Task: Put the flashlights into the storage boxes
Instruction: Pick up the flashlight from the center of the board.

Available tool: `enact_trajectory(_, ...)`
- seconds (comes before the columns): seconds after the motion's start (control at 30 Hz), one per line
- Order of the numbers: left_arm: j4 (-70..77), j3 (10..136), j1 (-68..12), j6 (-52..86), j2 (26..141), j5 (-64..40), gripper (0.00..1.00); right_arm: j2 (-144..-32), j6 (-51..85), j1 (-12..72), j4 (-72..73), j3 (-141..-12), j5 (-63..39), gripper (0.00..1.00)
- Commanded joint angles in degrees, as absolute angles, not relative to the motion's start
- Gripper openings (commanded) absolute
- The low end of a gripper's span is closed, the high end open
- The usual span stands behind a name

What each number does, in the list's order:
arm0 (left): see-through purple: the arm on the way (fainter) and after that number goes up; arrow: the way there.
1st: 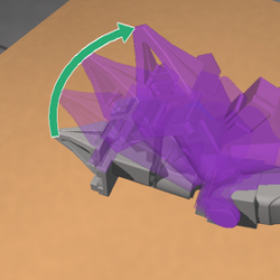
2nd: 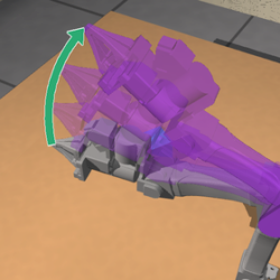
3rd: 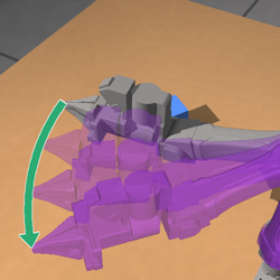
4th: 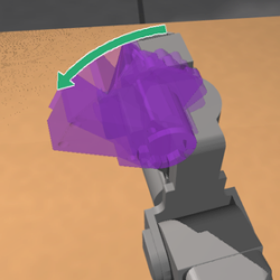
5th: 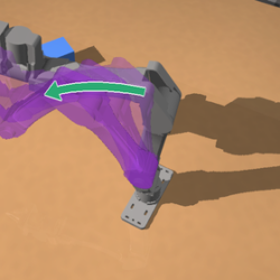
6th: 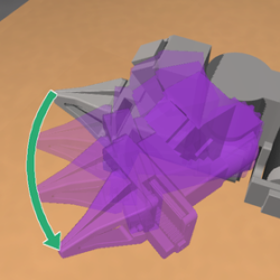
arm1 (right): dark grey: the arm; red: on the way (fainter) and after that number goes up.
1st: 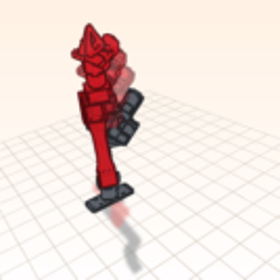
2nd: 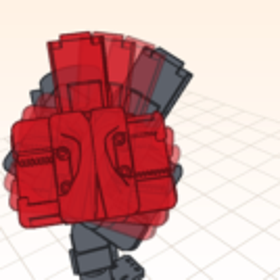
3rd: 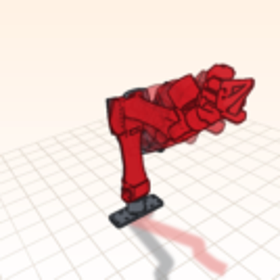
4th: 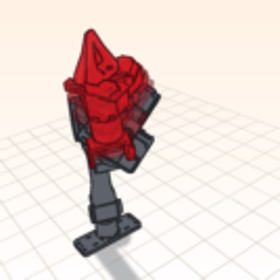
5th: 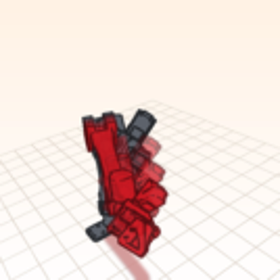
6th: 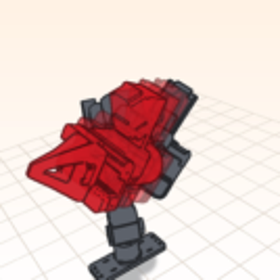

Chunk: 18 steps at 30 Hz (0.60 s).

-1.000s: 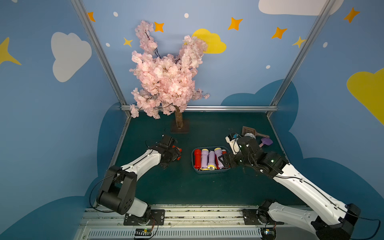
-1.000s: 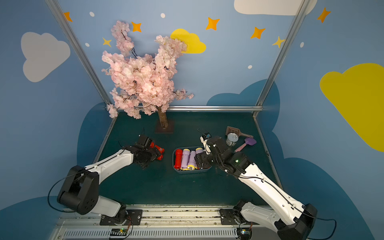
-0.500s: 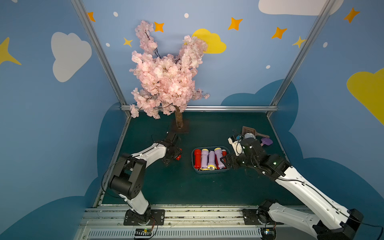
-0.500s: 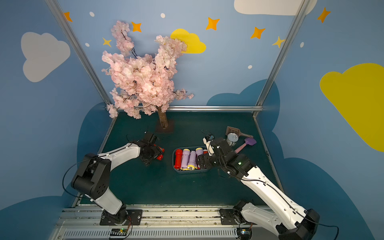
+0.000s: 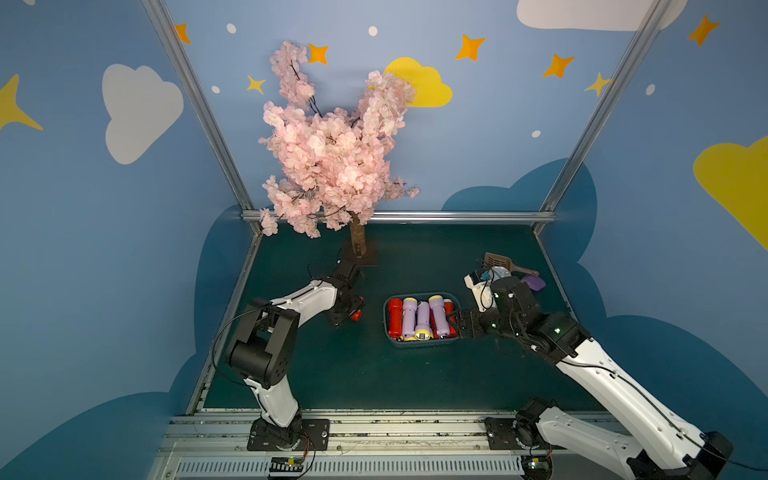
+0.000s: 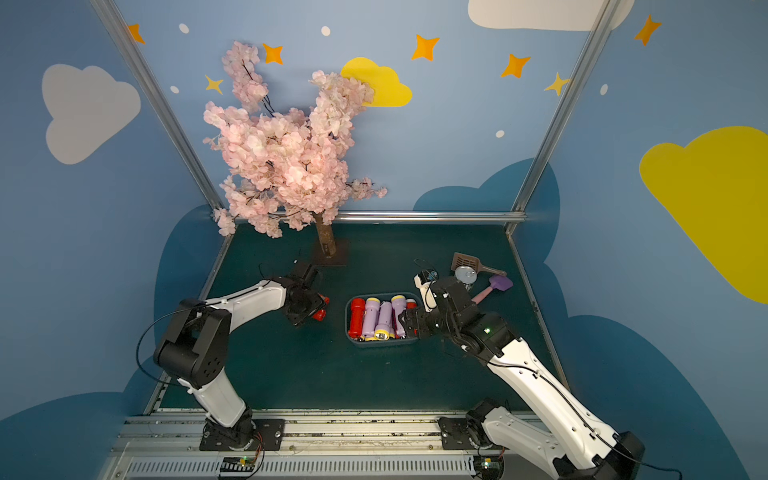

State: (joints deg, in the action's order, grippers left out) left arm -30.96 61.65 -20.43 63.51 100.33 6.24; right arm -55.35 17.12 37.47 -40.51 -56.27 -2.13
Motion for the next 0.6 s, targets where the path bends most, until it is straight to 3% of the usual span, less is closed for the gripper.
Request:
enact_trajectory(0.0, -33.05, 62.4, -20.48, 64.09, 101.33, 6.77, 0.66, -54.84, 17.4, 37.11, -39.67, -55.7, -3.43, 0.89)
enact_trajectory(0.23, -34.1, 63.05, -20.57, 63.93, 102.02, 5.99, 0.46, -54.23, 17.23, 36.56, -39.67, -55.72, -3.77, 0.89)
enact_trajectory(0.57, -34.19, 58.46, -21.27, 64.05, 98.15, 5.3, 0.38, -54.73, 17.4, 36.21, -39.55, -55.72, -5.32, 0.89)
